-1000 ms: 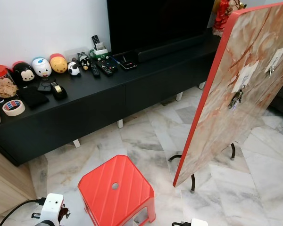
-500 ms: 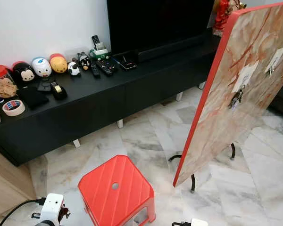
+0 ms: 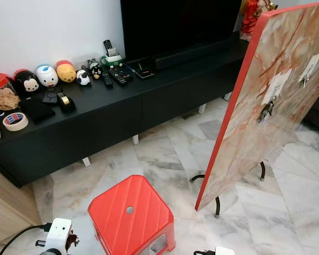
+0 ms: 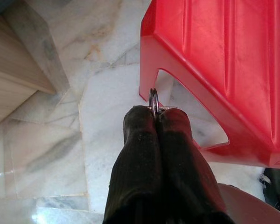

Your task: Hang keys on a hook

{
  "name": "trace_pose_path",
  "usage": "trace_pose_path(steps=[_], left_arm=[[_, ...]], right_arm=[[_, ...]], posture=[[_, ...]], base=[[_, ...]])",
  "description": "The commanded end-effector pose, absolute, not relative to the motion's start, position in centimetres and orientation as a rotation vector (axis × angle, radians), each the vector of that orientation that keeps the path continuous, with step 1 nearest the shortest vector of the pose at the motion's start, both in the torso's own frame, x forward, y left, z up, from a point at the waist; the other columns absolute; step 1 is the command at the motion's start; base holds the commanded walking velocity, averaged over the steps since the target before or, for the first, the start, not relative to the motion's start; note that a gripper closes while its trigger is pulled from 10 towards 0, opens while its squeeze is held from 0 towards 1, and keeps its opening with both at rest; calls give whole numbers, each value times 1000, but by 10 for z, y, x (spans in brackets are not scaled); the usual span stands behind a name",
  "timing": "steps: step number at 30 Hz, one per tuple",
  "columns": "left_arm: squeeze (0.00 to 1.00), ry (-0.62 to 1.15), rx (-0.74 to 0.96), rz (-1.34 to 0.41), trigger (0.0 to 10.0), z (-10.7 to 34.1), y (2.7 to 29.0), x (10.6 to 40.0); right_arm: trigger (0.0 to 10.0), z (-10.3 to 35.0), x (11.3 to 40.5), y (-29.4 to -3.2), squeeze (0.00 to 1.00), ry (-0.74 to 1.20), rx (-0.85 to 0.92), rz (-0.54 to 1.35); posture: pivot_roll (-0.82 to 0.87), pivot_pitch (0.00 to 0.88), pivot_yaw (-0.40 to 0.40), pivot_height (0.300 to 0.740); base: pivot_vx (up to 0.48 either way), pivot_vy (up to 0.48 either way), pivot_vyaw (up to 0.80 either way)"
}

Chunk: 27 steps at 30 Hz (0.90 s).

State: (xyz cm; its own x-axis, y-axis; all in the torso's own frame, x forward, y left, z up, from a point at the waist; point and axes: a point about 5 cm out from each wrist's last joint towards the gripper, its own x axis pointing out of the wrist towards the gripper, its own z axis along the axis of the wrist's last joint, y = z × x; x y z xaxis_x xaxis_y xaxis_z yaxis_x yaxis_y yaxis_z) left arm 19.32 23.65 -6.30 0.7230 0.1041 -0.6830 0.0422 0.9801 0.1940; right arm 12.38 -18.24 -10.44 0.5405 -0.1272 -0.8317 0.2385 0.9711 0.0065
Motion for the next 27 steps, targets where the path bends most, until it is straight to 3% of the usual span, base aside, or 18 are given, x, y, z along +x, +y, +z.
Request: trace_pose_path(steps=[1, 27], left_arm=[[0, 877, 49, -3, 10000, -72, 219, 193], [0, 848, 49, 30, 10000, -70, 219, 196]], right_arm=[[10000, -90, 170, -182, 0, 909, 256, -273], [10000, -89, 169, -184, 0, 898, 265, -306]], posture=[[-9, 0, -55, 740], [-2, 0, -52, 740]], base=[[0, 0, 0], [0, 0, 0]])
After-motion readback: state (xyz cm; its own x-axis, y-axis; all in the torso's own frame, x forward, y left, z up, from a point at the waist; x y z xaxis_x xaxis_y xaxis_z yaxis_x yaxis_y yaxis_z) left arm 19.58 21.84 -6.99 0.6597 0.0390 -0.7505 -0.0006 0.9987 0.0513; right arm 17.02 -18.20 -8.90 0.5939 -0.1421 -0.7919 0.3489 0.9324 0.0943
